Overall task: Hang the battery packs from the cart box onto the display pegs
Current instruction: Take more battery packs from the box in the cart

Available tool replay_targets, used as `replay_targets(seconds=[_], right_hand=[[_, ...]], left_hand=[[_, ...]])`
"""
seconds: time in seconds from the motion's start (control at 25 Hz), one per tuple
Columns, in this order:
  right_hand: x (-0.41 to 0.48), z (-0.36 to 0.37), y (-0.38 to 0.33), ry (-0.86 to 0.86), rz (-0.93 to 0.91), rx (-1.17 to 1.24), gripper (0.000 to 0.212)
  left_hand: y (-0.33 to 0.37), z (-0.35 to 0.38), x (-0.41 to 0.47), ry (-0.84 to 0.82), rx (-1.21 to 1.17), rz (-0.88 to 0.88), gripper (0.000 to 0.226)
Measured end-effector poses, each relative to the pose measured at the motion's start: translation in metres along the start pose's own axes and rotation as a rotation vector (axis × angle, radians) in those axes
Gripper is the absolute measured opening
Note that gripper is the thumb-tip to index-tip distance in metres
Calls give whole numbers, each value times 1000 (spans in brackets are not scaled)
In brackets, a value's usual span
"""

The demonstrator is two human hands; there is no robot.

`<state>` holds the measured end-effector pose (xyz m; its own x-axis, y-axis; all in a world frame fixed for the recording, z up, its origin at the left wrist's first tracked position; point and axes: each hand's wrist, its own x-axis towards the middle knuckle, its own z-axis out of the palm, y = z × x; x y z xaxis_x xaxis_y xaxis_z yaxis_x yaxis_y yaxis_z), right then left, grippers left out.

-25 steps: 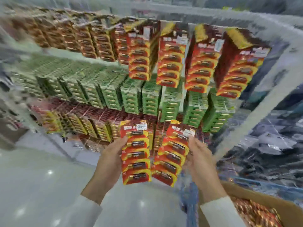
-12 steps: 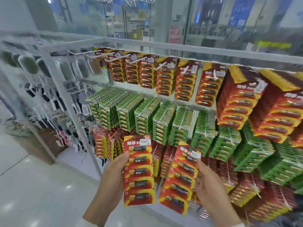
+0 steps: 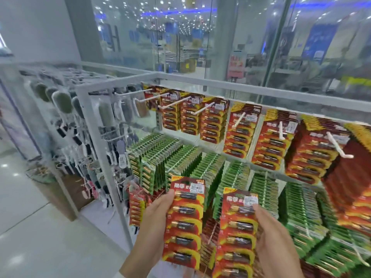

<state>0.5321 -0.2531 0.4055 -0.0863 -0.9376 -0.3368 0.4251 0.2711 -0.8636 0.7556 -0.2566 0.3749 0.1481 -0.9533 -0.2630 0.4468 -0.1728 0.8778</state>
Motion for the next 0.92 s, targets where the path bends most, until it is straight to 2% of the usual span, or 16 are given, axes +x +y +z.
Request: replay_targets(seconds=[0.12,0.32,0.56,0.92], right_hand=[[12,27,-12,2,-66,-30,26],[26,49,-15,52,-123,-67,23],[36,59,-8,171,-143,-82,25],[33,66,1,190,-174,-78,26]], left_hand=[[30,6,18,26,52,122,37],[92,30,52,-41,119,294,32],[124,47,92,-146,144,307,35],[122,44,112,-183,105,290,34]])
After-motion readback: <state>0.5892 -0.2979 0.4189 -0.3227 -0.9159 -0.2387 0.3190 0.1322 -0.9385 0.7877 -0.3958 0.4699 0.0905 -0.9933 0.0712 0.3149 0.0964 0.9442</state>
